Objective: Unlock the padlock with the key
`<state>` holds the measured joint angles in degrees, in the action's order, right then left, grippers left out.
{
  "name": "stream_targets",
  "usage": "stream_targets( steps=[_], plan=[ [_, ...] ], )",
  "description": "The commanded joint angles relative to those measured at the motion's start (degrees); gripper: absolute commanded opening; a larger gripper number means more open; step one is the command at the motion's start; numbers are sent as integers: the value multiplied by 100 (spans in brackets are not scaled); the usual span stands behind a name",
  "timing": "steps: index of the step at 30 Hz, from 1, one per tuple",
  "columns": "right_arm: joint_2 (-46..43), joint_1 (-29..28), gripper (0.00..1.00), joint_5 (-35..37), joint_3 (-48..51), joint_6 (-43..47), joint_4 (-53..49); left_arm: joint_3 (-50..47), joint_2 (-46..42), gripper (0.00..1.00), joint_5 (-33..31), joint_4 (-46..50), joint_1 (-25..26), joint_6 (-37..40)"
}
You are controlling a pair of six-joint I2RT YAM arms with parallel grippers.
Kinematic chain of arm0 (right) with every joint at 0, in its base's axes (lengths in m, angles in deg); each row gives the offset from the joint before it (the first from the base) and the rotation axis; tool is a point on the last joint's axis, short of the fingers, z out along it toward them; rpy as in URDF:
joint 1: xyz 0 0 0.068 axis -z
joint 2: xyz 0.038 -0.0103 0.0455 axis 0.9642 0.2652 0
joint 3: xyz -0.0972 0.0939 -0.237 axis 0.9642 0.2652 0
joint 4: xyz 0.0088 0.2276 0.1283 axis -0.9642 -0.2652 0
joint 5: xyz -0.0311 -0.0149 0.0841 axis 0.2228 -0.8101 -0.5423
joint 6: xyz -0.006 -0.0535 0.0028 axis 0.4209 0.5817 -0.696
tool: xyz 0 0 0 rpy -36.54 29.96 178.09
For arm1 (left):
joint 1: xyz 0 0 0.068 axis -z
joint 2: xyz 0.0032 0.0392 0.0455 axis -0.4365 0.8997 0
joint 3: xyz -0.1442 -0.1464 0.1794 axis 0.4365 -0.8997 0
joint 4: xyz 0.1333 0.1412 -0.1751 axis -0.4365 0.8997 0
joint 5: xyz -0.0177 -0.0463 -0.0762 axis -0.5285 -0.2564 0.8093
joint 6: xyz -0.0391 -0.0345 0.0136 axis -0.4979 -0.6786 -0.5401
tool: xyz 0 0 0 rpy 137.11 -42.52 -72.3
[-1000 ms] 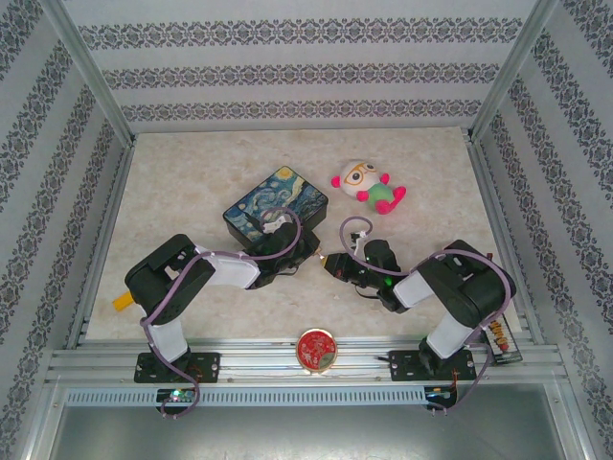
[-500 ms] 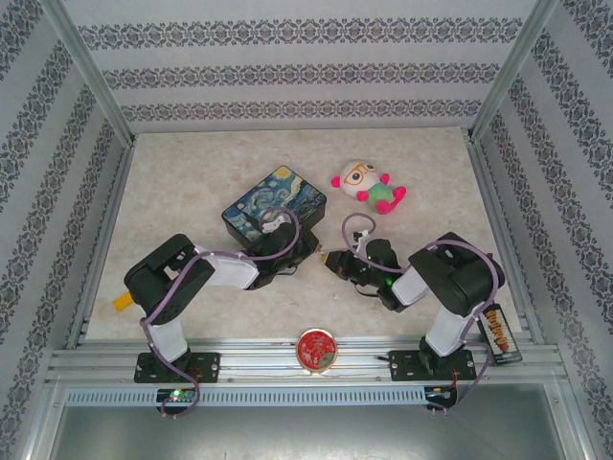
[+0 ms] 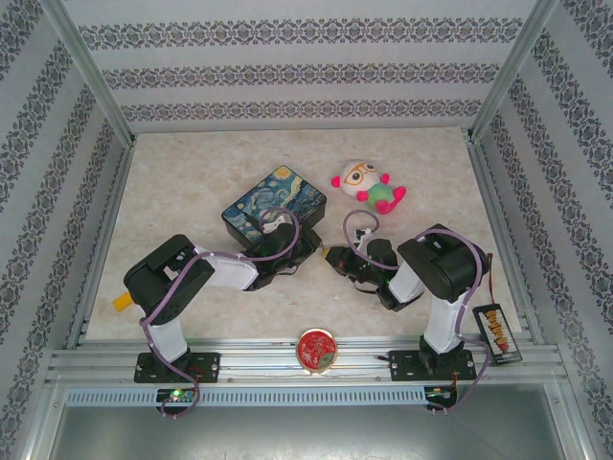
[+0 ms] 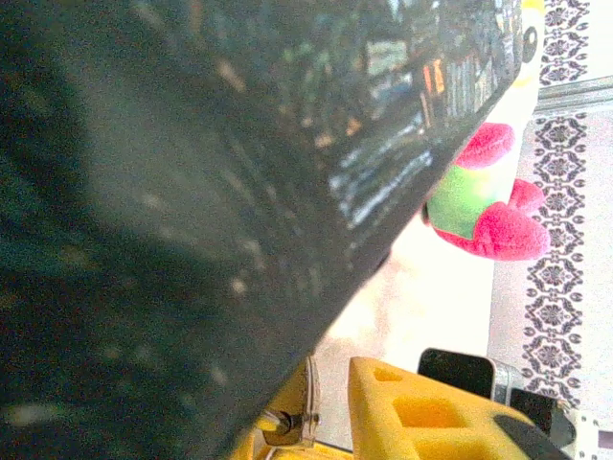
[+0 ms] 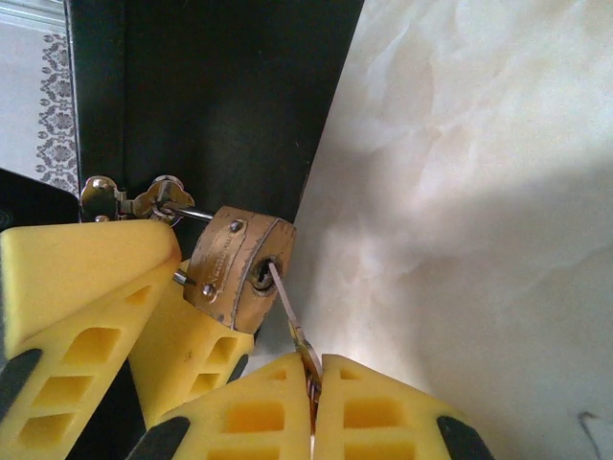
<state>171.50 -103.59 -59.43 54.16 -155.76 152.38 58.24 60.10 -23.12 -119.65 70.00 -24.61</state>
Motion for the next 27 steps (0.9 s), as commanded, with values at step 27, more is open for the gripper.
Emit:
stream_targets(
  steps=[27],
  plan=[
    [-91, -267, 0, -891, 101, -520, 546, -270, 47, 48, 130, 1002, 31, -31]
  ],
)
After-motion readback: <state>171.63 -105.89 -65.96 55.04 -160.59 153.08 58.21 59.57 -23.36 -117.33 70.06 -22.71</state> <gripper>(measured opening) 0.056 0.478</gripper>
